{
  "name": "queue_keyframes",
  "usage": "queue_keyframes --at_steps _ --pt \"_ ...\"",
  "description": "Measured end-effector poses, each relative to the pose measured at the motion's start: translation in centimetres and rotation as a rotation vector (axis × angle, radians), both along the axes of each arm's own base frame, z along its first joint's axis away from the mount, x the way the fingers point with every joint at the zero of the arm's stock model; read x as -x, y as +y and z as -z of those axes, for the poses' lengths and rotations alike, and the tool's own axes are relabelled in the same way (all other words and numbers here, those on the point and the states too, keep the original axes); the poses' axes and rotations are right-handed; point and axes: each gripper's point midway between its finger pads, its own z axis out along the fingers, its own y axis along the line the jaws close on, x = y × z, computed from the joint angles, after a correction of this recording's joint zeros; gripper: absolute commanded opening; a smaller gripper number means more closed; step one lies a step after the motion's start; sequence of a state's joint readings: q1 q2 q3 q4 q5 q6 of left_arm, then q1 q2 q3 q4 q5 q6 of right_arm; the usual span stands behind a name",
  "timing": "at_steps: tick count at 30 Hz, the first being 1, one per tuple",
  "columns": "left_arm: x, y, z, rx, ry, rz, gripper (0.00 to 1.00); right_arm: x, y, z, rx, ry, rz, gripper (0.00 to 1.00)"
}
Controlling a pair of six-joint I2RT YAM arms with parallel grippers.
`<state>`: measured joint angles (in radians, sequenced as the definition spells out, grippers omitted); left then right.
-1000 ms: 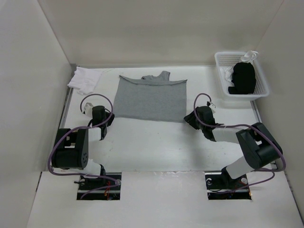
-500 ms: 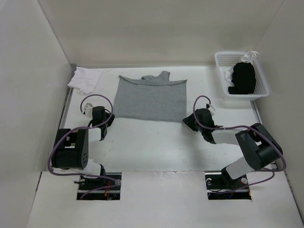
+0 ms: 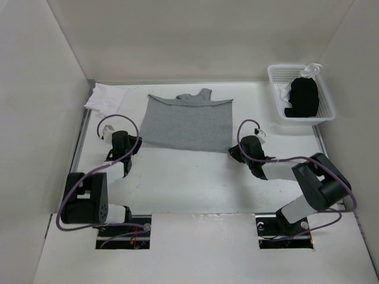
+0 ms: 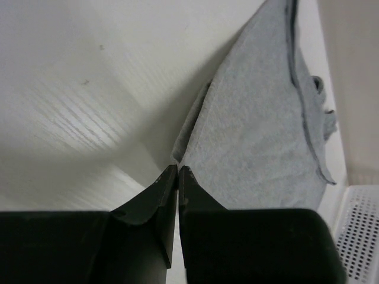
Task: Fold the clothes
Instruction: Fold the tank top
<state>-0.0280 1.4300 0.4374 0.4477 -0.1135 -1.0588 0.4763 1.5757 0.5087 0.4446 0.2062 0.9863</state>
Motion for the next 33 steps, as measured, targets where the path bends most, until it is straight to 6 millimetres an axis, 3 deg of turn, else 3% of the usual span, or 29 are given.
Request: queue_keyframes --at_steps 3,5,8,10,12,15,18,20,23,26,28,30,33 --pt "0.3 -0.5 -3.6 0.011 -0.082 0.020 0.01 1.3 0.1 -2.1 0.023 -0.046 -0.032 0.01" --pt "1.0 -0.9 -7.2 0.011 -0.164 0.036 0.01 2.5 0.3 -5.6 0.024 -0.119 -0.063 0.01" --pt "2.9 -1.5 -14.4 -0.006 -0.317 0.063 0.01 4.9 0.6 -14.0 -0.006 -0.305 -0.109 0.01" --pt "4.6 -1.5 -20.6 -0.024 -0.446 0.070 0.01 7.0 0.2 -20.2 -0.032 -0.433 -0.124 0.01" --pt "7.0 -1.1 -27.0 -0.040 -0.580 0.058 0.01 9.6 -0.8 -26.8 -0.062 -0.553 -0.135 0.02" --pt "11.4 -0.6 -35.1 -0.055 -0.753 0.049 0.01 13.5 -2.8 -35.0 -0.114 -0.692 -0.148 0.02" --pt "16.3 -0.2 -41.0 -0.067 -0.889 0.048 0.01 17.1 -4.8 -41.1 -0.183 -0.780 -0.181 0.02" --pt "19.0 0.0 -43.2 -0.074 -0.941 0.050 0.01 18.9 -5.5 -43.3 -0.235 -0.802 -0.224 0.02" --pt "21.7 0.3 -44.4 -0.094 -0.966 0.045 0.01 20.3 -5.5 -44.1 -0.275 -0.787 -0.287 0.03" --pt "22.2 0.6 -43.2 -0.116 -0.926 0.042 0.01 20.4 -4.2 -42.5 -0.236 -0.742 -0.326 0.04" --pt "21.2 0.6 -40.8 -0.126 -0.864 0.044 0.02 20.1 -2.9 -40.6 -0.179 -0.715 -0.335 0.04" --pt "19.4 0.5 -37.2 -0.134 -0.771 0.046 0.02 19.3 -1.7 -38.1 -0.098 -0.689 -0.329 0.04" --pt "15.4 0.4 -29.7 -0.148 -0.567 0.052 0.02 16.3 -0.5 -33.7 0.056 -0.625 -0.279 0.03"
